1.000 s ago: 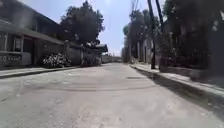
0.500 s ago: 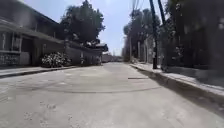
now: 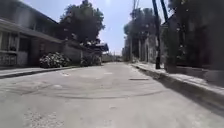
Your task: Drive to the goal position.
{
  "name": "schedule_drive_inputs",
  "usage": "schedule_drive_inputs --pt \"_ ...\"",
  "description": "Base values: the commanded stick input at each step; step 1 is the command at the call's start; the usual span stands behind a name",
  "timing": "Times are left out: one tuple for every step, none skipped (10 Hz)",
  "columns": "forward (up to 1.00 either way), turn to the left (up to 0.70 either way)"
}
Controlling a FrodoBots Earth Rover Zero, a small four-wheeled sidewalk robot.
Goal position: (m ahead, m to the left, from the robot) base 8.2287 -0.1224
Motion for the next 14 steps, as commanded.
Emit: schedule_drive_inputs --pt "0.70 -0.11" --pt "0.70 0.00" --pt "0.70 0.00" --pt "0.70 0.00" --pt "0.81 0.00" --pt "0.85 0.00" --pt "0.85 0.00" --pt "0.85 0.00" --pt "0.85 0.00" --pt "0.85 0.00" --pt "0.85 0.00" --pt "0.85 0.00" --pt "0.93 0.00" --pt "1.00 0.00"
